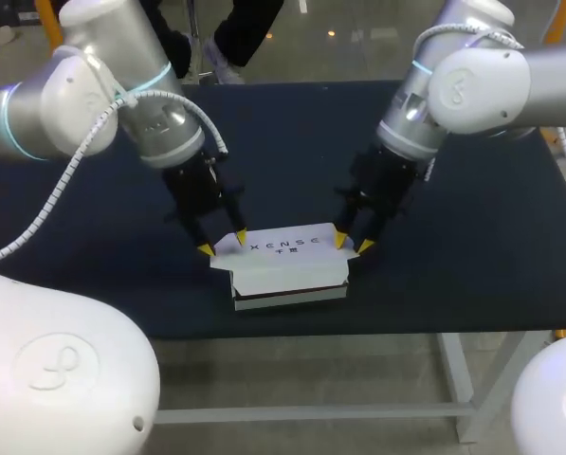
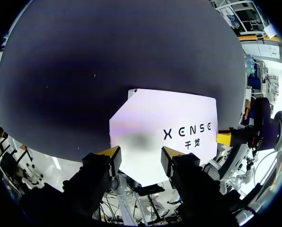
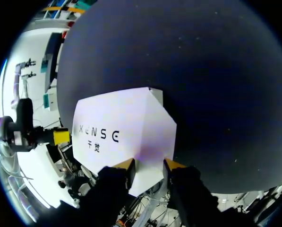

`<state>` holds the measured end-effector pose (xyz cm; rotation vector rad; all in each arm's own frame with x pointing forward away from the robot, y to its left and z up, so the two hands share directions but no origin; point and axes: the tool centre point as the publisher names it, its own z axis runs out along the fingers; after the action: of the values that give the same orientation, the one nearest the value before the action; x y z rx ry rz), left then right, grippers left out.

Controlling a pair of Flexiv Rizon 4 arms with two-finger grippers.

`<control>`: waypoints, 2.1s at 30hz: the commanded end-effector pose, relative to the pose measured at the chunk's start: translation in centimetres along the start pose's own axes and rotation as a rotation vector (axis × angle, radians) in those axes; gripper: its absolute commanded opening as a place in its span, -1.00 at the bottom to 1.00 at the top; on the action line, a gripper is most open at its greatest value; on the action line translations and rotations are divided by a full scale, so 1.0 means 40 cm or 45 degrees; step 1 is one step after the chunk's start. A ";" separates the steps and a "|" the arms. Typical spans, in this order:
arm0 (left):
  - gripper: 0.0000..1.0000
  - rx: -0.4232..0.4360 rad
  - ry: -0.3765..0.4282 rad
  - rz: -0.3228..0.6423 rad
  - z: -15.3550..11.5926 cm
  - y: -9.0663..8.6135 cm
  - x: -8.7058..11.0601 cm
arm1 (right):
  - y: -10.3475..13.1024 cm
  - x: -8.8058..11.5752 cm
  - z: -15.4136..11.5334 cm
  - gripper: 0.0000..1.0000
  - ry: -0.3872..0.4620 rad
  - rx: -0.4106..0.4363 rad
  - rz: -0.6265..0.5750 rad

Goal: Assemble the packaging by folding the flat box into shape, placing the metal phone stand inside, and closing the box properly

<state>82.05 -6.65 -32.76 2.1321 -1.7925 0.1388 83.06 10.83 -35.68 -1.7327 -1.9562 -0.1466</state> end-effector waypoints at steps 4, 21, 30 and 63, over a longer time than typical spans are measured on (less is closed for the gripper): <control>0.16 0.052 -0.011 -0.003 0.020 0.022 0.001 | -0.005 -0.006 0.005 -0.15 0.002 -0.017 0.008; 0.08 0.093 -0.037 0.014 0.053 0.025 0.008 | -0.007 -0.011 0.013 -0.13 0.002 -0.064 0.010; 0.12 0.105 -0.034 0.018 0.062 0.021 0.012 | -0.005 -0.006 0.016 -0.13 0.003 -0.104 0.003; 0.00 0.155 0.012 -0.015 0.070 -0.002 -0.003 | -0.028 0.000 0.038 -0.11 0.015 -0.203 -0.003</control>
<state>81.87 -7.57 -35.34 2.2185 -1.8075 0.2542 81.90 11.46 -36.63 -1.8206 -1.9844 -0.3076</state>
